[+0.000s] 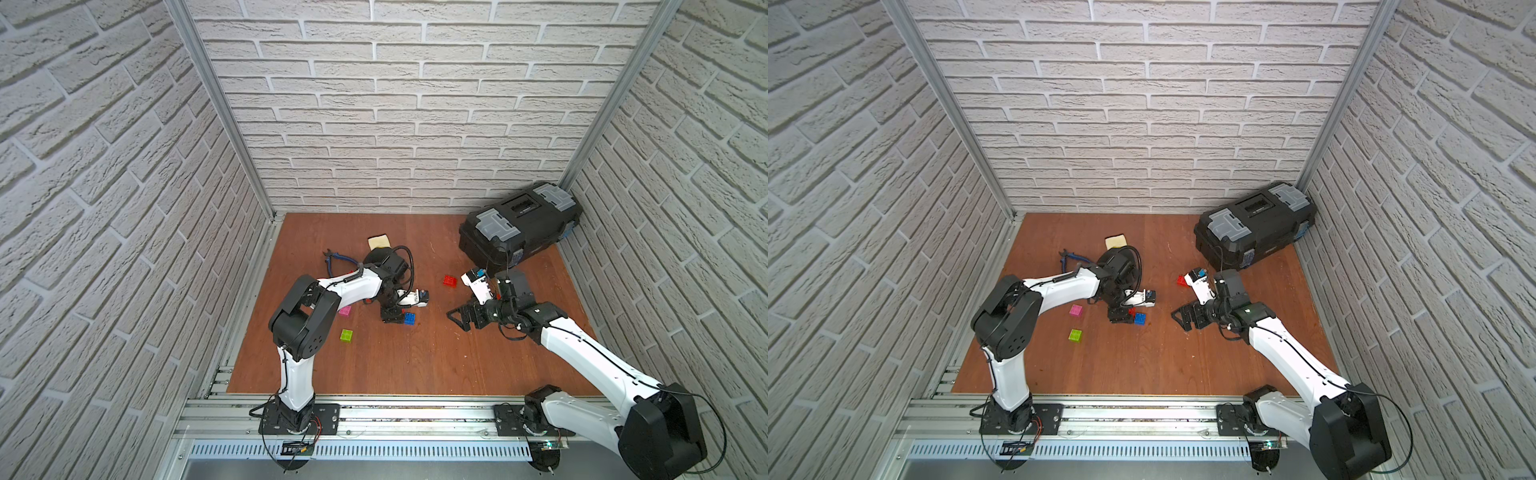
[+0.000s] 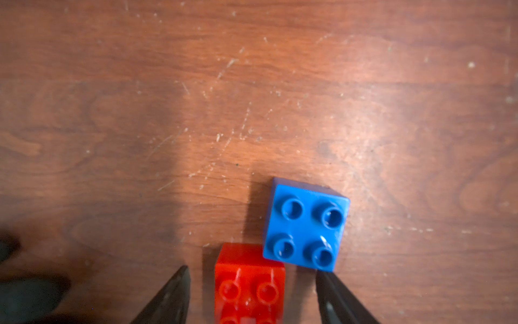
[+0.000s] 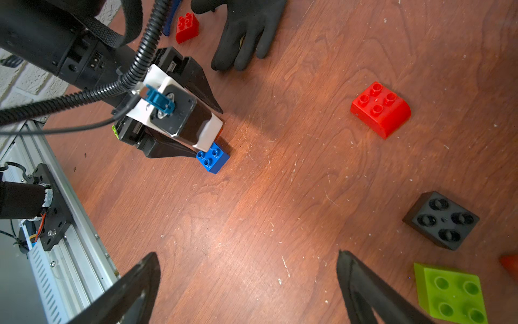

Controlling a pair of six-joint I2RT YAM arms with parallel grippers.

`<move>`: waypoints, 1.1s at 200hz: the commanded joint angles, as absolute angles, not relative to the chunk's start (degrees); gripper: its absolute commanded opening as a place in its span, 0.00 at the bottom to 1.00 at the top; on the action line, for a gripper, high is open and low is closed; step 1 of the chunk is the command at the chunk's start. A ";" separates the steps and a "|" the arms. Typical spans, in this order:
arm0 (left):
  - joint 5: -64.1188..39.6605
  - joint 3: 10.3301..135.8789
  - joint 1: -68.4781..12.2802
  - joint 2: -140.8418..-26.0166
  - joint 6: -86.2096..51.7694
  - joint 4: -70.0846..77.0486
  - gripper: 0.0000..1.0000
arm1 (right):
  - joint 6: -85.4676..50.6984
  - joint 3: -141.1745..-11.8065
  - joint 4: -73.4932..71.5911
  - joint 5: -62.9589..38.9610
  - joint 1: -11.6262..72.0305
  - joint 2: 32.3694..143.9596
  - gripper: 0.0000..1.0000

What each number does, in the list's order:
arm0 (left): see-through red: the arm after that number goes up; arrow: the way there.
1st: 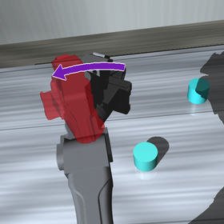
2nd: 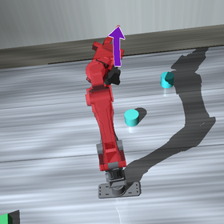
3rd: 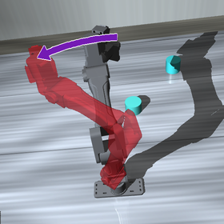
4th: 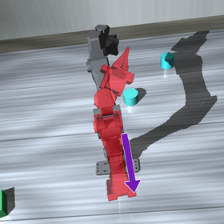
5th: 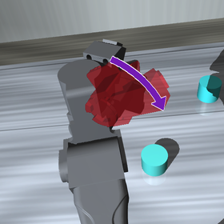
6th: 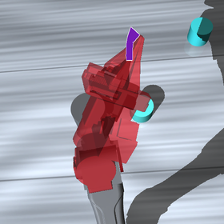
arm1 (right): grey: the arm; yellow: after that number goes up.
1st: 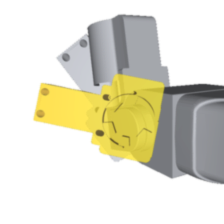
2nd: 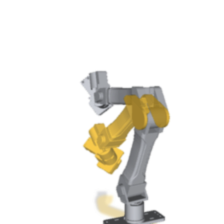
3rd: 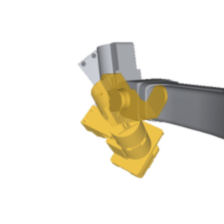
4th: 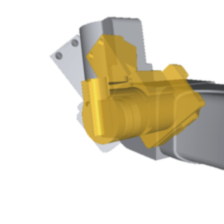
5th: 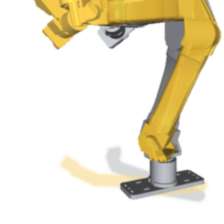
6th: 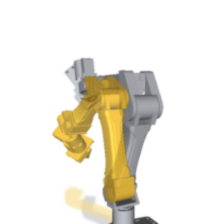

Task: Assemble the letter s with lego
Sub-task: Pick up the lego brick from the center of the board.

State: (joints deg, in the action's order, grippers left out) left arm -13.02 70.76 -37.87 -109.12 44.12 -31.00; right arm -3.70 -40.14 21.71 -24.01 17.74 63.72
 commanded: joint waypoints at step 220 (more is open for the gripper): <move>-12.48 77.70 -44.20 -113.20 49.92 -38.32 0.50 | -5.07 -37.31 21.18 -24.79 16.44 58.65 0.99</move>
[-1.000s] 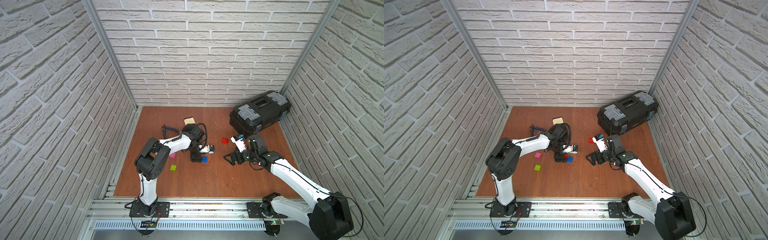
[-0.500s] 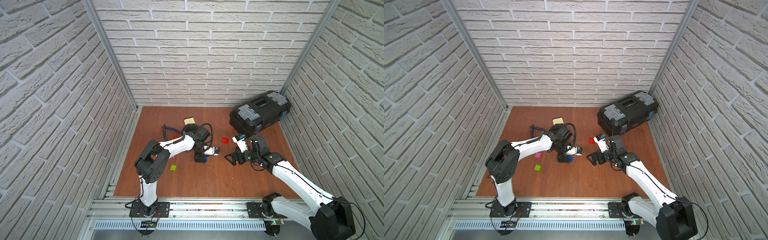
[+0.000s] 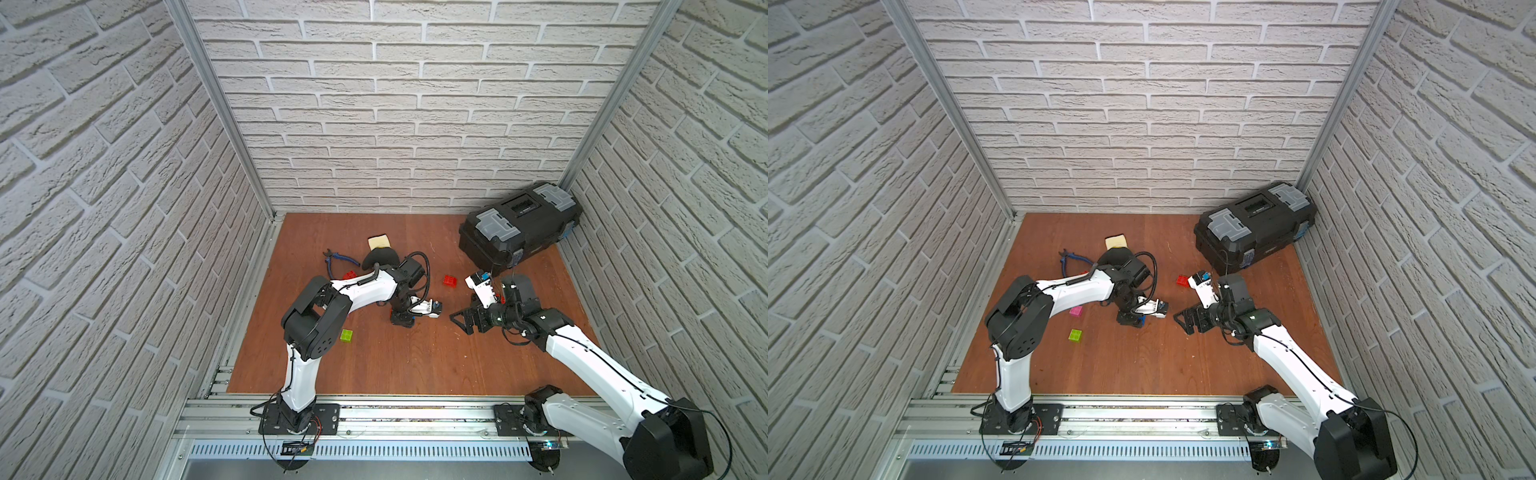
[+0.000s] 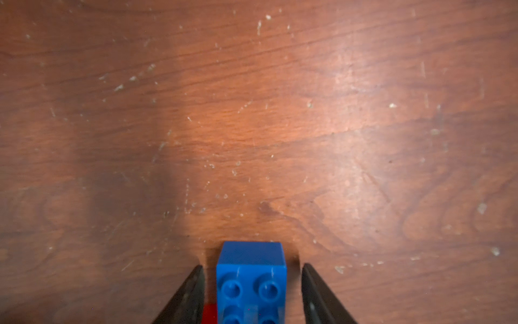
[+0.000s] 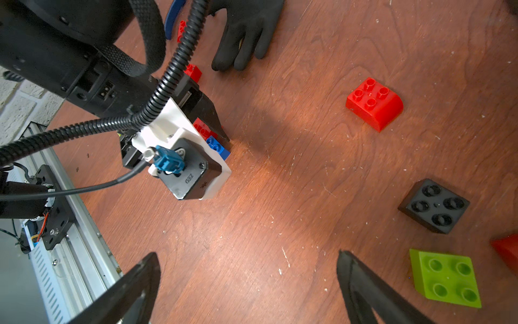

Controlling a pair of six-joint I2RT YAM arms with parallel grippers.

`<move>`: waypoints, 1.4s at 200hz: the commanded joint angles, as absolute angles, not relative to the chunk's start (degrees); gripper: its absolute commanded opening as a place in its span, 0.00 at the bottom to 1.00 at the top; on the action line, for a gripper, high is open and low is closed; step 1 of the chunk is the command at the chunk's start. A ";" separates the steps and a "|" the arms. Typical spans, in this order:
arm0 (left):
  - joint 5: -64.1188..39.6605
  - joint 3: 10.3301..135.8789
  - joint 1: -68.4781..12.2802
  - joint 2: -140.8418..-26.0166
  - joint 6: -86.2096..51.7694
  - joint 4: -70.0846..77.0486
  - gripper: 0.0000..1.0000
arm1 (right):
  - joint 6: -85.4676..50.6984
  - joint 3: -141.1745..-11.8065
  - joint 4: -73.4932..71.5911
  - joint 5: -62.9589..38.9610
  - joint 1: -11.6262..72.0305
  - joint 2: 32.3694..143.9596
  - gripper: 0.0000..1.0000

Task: Assemble the letter s with lego
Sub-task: Pick up the lego brick from the center of the board, then assemble the lego brick with the lego brick.

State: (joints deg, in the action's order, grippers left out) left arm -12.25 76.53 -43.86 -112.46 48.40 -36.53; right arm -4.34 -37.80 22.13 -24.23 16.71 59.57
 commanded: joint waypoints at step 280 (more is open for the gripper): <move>-13.98 79.28 -38.37 -109.50 42.11 -40.54 0.32 | -9.27 -34.91 10.83 -32.43 18.37 64.45 0.98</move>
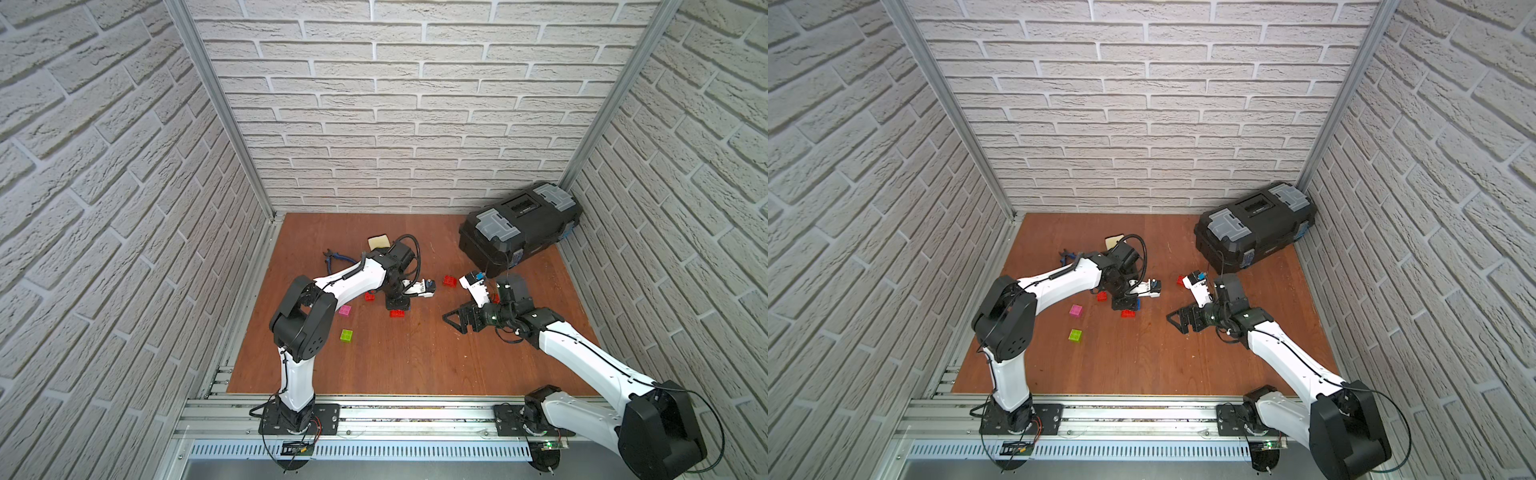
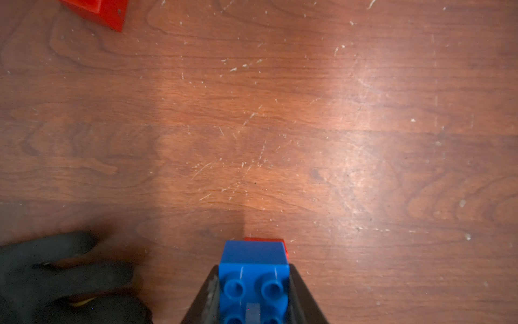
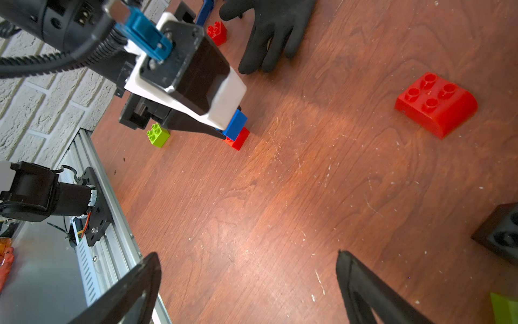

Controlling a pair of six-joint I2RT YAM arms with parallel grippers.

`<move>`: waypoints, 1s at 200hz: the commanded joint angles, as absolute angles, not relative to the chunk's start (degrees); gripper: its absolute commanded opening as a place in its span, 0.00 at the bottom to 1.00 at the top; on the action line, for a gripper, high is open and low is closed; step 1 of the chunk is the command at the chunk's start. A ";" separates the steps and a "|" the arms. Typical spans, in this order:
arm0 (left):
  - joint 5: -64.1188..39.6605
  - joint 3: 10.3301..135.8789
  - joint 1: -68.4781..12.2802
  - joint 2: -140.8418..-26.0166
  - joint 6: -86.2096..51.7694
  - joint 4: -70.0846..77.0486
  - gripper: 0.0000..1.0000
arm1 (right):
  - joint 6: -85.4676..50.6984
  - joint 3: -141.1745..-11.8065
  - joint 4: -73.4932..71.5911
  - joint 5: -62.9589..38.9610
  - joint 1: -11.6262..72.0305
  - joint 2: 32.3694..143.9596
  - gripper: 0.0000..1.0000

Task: Assemble the letter s with lego
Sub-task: Assemble the lego brick with the lego brick.

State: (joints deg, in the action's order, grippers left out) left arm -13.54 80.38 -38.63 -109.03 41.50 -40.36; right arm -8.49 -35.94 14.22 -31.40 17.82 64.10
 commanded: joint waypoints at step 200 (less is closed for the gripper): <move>-13.82 78.05 -38.82 -112.97 40.44 -38.61 0.33 | -8.35 -34.55 11.31 -31.54 18.54 65.36 0.98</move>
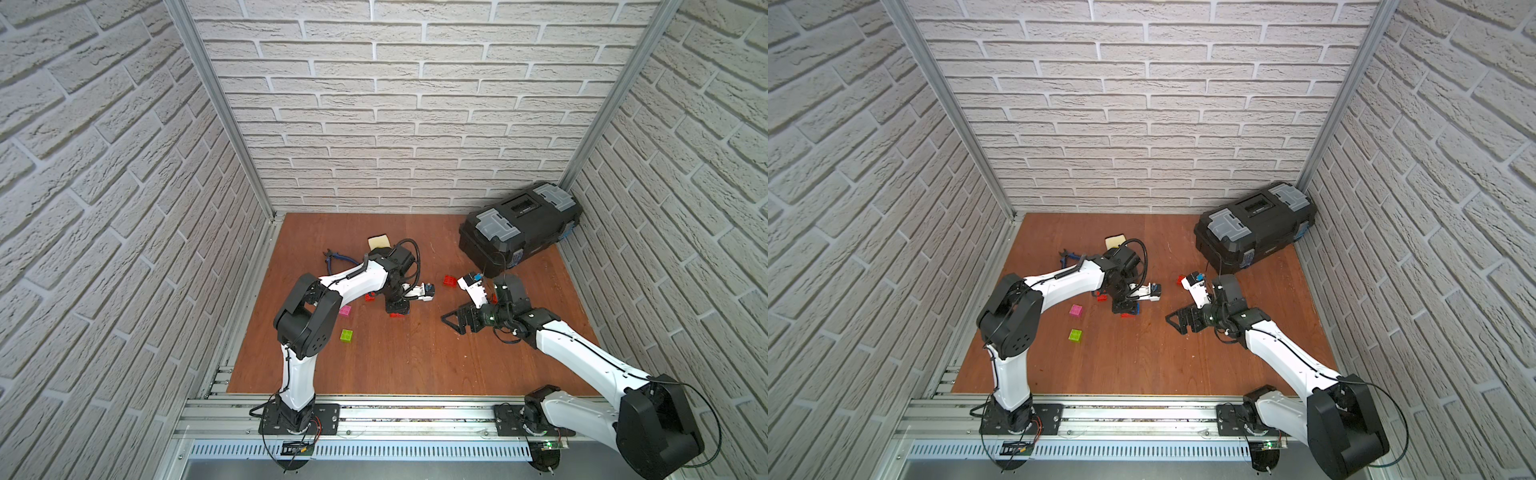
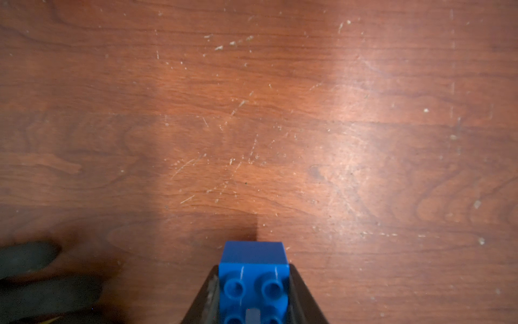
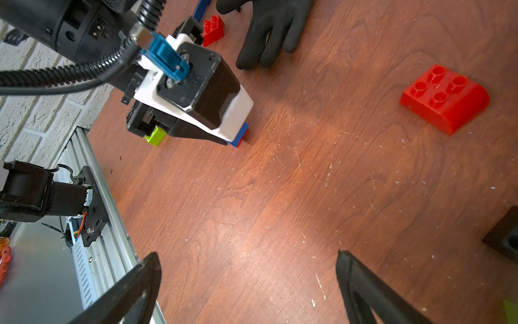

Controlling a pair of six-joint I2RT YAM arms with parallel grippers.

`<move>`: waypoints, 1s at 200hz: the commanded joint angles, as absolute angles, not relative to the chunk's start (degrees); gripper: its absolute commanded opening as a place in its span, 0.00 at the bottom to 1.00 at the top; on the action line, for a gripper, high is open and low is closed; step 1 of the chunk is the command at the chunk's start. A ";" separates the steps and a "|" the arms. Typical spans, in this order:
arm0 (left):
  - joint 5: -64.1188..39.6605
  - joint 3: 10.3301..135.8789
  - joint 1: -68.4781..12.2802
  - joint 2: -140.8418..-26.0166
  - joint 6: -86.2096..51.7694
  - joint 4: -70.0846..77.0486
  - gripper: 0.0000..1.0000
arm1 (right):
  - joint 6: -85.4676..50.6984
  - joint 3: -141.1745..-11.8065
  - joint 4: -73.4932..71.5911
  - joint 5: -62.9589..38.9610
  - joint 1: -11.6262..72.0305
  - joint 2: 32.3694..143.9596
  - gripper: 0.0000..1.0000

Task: Assemble the letter s with lego
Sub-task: Assemble the lego brick with the lego brick.

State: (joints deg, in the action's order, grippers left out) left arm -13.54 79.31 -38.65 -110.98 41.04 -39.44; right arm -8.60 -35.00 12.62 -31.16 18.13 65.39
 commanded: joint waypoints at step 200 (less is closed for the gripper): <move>-16.50 76.03 -37.63 -110.62 39.34 -36.04 0.42 | -7.93 -35.21 12.98 -31.55 18.54 63.68 0.98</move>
State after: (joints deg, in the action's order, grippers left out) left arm -16.64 77.43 -37.82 -110.96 38.76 -36.14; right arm -8.58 -35.00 12.91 -31.18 18.13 65.23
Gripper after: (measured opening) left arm 0.392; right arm 0.982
